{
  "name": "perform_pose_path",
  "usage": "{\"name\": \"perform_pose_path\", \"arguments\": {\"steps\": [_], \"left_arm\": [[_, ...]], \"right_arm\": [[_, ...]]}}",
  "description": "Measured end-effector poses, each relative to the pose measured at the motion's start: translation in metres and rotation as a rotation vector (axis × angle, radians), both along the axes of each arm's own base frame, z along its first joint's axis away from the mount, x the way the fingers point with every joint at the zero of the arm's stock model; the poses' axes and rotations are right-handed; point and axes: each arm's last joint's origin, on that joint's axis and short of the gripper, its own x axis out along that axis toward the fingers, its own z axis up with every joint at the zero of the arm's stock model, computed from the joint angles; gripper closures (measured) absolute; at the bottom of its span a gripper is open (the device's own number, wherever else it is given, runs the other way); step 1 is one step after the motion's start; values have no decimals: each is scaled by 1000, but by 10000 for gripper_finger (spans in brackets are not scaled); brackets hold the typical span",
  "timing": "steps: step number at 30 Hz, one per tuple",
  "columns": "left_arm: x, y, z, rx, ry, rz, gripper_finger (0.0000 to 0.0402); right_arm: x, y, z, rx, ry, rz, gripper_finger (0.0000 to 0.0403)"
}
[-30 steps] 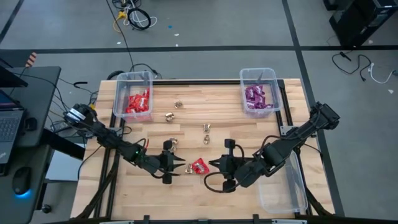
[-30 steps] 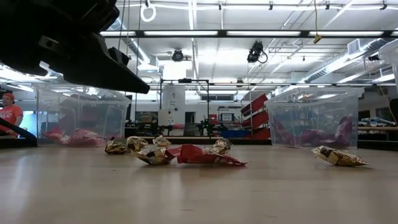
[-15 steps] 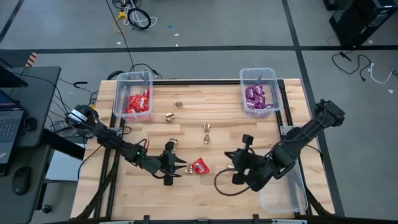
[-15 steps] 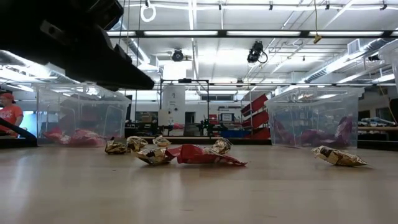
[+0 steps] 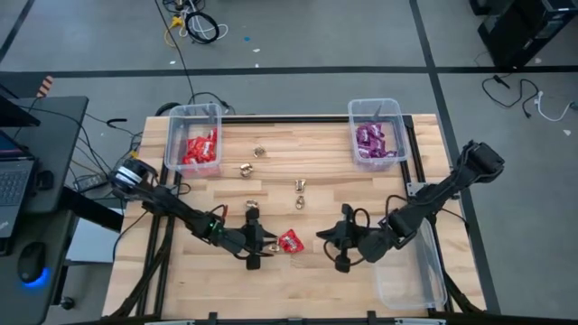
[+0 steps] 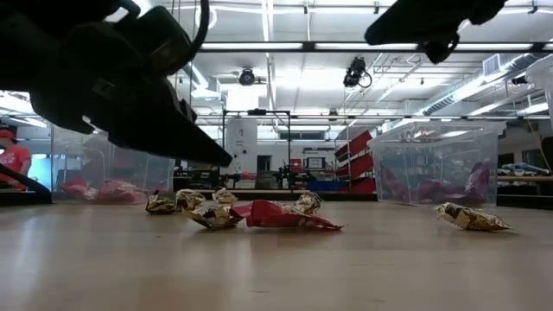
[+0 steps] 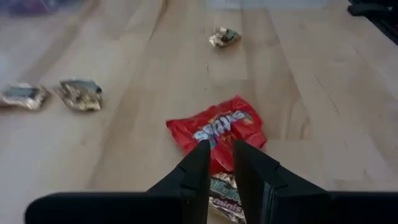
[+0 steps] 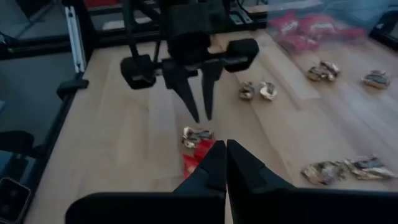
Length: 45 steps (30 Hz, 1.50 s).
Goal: Sort candy
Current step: Put the red candy into the top left transparent bin
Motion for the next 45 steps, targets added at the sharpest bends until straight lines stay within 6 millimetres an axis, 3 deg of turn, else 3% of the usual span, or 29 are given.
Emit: {"name": "perform_pose_path", "arguments": {"steps": [10,22,30,45], "left_arm": [[13,4,-10,-34,8,32,322],[33,7,-21,-48,27,64,265],[31,8,-27,-71,74,32,244],[31,8,-37,-59,103,37,243]], "right_arm": [[4,0,-4,18,-12,22,403],[5,0,-3,-4,-23,38,403],[5,0,-3,-8,-22,41,403],[5,0,-3,-12,-18,42,403]]}}
